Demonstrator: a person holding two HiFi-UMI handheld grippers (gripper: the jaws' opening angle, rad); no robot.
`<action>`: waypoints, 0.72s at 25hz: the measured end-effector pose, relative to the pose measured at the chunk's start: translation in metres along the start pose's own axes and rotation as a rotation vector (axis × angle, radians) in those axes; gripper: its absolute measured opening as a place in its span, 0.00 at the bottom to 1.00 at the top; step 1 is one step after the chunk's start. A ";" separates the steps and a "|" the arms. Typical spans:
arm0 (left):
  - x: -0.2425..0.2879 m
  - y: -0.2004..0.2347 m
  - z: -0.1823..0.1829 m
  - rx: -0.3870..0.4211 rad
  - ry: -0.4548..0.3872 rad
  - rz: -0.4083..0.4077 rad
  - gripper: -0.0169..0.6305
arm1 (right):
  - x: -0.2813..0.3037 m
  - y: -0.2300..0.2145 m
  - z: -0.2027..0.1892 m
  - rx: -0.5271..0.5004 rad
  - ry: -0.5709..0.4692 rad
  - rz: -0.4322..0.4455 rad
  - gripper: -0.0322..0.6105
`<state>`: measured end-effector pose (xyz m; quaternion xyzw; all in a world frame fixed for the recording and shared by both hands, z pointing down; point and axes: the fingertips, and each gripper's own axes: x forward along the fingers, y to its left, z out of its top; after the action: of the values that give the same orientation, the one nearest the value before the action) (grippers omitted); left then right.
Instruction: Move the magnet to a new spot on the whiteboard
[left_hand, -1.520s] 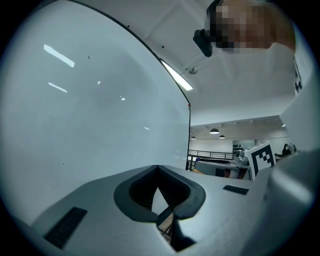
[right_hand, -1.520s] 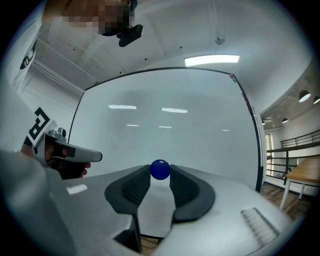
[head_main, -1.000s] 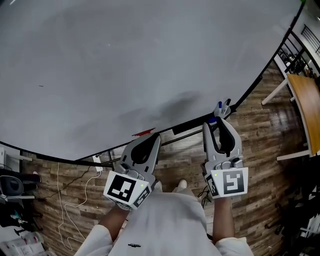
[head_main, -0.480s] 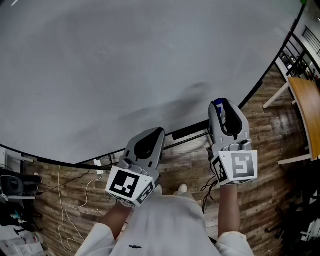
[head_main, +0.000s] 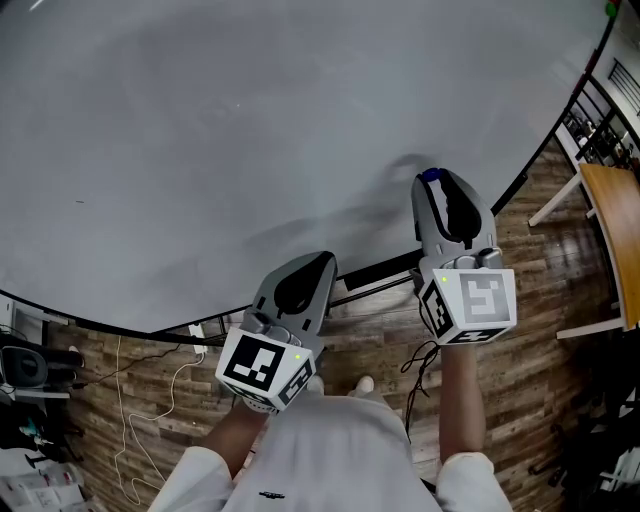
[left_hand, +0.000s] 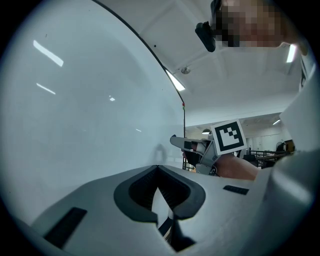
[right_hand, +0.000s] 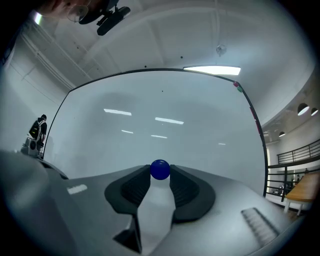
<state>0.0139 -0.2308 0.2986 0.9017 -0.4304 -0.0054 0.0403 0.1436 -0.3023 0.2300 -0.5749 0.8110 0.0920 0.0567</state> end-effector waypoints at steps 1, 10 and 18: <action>0.001 0.000 0.001 0.001 -0.001 0.000 0.04 | 0.003 -0.001 0.001 0.000 0.002 0.000 0.25; 0.008 0.003 0.008 -0.001 -0.011 0.007 0.04 | 0.033 -0.007 0.000 -0.023 0.035 -0.005 0.25; 0.006 0.001 0.008 0.002 -0.017 0.016 0.04 | 0.042 -0.009 -0.001 -0.062 0.061 -0.008 0.25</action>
<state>0.0163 -0.2365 0.2905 0.8983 -0.4378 -0.0122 0.0359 0.1386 -0.3443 0.2216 -0.5821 0.8069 0.0992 0.0145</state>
